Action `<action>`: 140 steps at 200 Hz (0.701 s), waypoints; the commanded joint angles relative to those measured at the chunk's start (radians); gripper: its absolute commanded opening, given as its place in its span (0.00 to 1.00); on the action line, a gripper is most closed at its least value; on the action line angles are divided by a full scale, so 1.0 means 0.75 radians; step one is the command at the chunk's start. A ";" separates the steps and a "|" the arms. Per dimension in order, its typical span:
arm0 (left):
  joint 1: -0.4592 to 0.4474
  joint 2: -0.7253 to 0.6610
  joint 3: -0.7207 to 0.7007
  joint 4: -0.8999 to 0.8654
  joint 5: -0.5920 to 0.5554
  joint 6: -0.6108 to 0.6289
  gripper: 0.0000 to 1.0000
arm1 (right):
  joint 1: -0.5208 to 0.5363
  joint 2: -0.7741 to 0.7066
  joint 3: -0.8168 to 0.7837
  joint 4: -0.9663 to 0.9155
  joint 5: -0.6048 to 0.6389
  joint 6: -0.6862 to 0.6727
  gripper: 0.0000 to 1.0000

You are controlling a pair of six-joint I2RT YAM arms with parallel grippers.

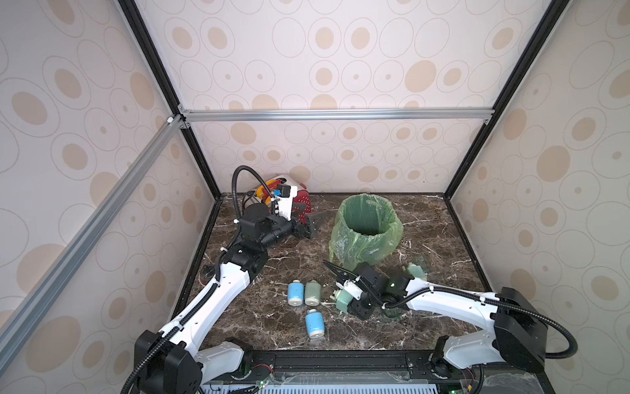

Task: Take out the pencil sharpener tray and clean the shavings
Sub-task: Pick up the pencil sharpener from the center of the board.

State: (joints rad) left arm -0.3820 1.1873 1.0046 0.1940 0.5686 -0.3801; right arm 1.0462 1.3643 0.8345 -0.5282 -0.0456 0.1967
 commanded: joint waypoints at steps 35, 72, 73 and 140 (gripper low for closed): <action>-0.002 -0.018 0.032 0.114 0.371 0.115 0.98 | -0.152 -0.201 0.287 -0.351 -0.265 -0.138 0.21; -0.001 0.023 0.075 0.159 0.657 0.078 0.97 | -0.302 -0.241 0.500 -0.524 -0.512 -0.206 0.09; 0.000 0.025 0.076 0.162 0.663 0.075 0.97 | -0.306 -0.241 0.505 -0.529 -0.519 -0.207 0.08; -0.068 0.106 0.199 0.019 1.012 0.118 0.92 | -0.523 -0.192 0.835 -0.638 -1.034 -0.282 0.00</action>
State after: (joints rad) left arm -0.4023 1.2579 1.0756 0.2924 1.1950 -0.3588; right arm 0.6792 1.2034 1.3758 -0.9569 -0.6357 0.0525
